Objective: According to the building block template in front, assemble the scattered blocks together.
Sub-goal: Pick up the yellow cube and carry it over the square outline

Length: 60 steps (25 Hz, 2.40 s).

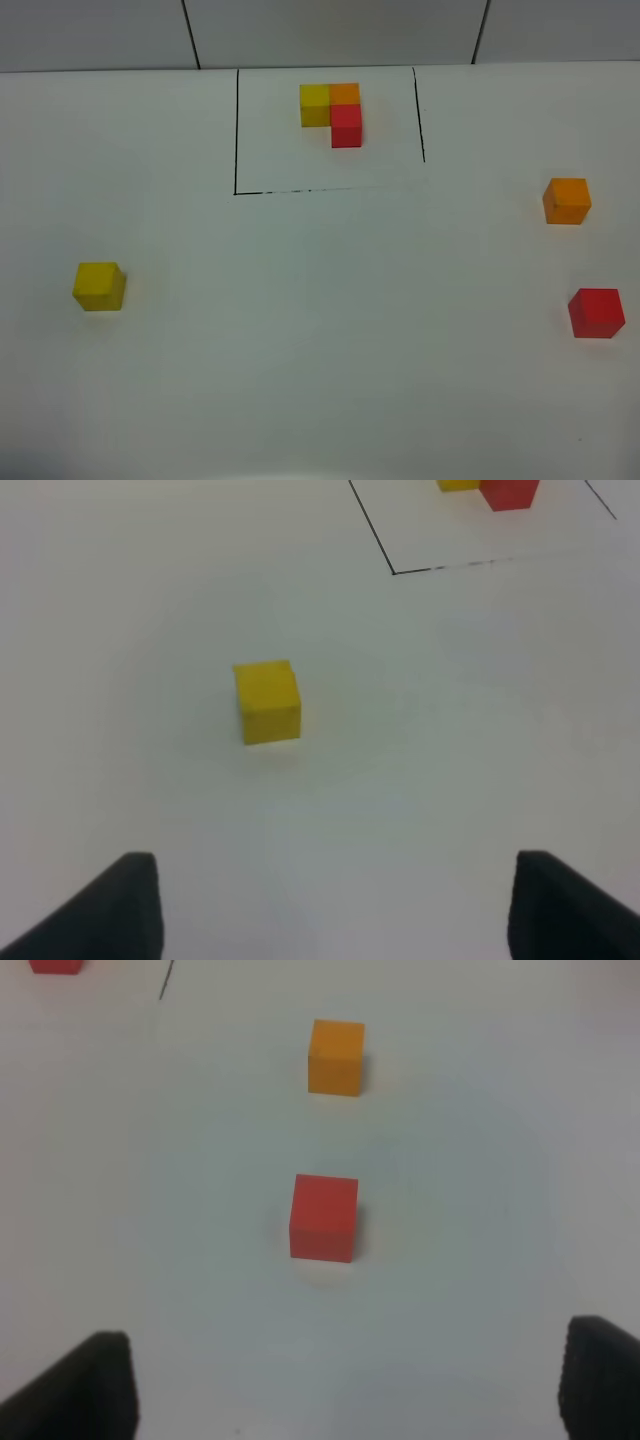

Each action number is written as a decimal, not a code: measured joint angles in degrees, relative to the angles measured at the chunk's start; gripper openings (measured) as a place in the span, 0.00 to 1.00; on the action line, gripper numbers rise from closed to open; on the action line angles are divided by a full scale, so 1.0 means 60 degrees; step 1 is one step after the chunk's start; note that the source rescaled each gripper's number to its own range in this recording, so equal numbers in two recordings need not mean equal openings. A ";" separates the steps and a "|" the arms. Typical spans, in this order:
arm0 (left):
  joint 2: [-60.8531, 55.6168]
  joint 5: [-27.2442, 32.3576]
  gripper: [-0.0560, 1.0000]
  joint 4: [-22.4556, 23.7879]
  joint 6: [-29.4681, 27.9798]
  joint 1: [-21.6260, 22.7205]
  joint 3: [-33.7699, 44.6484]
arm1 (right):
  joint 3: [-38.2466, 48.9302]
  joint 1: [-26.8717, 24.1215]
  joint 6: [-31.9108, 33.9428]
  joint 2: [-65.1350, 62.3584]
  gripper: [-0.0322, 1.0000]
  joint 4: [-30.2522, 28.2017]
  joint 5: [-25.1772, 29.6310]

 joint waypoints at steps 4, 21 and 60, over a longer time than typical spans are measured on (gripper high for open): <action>0.1437 -0.0865 0.69 0.0134 0.0000 0.0000 -0.0011 | 0.0000 0.0000 0.0011 0.0000 0.81 0.0000 0.0000; 1.0401 -0.4184 0.70 0.0134 0.0018 0.0006 -0.1589 | 0.0000 0.0000 -0.0009 0.0000 0.81 0.0000 0.0000; 1.7302 -0.4310 0.52 0.0341 -0.0507 0.0049 -0.4094 | 0.0000 0.0000 0.0203 0.0000 0.81 0.0000 0.0000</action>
